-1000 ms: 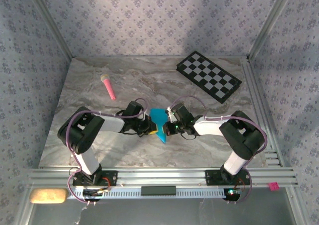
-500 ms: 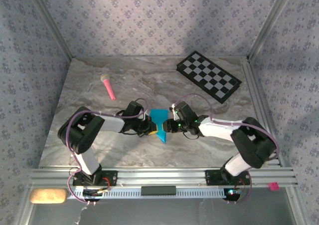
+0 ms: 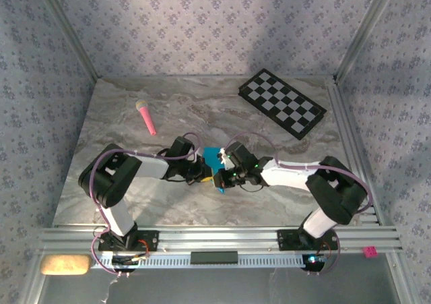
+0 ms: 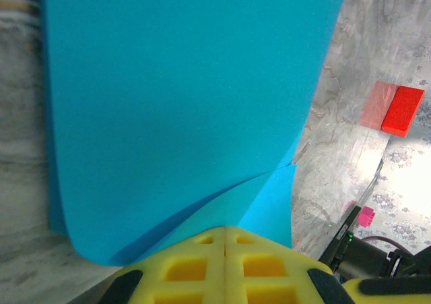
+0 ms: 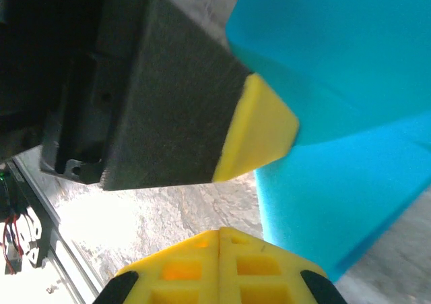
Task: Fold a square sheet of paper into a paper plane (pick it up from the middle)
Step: Third fold the triangle at the center of the table.
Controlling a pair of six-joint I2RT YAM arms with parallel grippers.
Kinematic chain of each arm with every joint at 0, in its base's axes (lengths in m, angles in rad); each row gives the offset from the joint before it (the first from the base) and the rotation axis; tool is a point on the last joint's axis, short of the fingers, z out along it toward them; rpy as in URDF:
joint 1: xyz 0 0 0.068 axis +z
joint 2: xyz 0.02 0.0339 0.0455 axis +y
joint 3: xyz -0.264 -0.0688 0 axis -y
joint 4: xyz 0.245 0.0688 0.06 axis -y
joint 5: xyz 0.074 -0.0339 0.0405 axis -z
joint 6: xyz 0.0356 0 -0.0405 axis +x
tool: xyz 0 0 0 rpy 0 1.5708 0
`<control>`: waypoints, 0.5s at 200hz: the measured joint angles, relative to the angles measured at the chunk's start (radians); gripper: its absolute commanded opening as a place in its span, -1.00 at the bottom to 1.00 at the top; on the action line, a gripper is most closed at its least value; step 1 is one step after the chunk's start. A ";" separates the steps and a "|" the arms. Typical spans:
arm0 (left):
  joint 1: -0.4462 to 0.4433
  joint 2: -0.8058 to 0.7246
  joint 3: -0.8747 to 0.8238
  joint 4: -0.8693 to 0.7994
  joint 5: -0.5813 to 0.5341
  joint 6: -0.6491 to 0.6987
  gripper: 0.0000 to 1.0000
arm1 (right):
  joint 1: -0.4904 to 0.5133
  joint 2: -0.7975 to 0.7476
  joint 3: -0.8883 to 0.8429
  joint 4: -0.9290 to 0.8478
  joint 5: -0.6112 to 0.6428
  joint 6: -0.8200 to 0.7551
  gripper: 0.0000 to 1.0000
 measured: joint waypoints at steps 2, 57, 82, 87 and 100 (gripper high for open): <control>0.000 0.000 0.000 0.000 0.000 0.000 -1.00 | 0.003 0.005 0.003 -0.002 -0.002 0.000 -0.94; 0.000 0.005 0.008 -0.005 0.003 0.005 -1.00 | 0.027 0.092 0.071 -0.035 0.014 0.000 -0.95; 0.000 0.005 0.010 -0.011 0.003 0.011 -1.00 | 0.026 0.112 0.071 -0.043 0.026 0.000 -0.95; 0.000 0.005 0.010 -0.012 0.003 0.011 -1.00 | 0.026 0.113 0.070 -0.043 0.026 0.000 -0.95; 0.000 0.005 0.010 -0.012 0.003 0.011 -1.00 | 0.024 0.114 0.065 -0.040 0.026 0.000 -0.94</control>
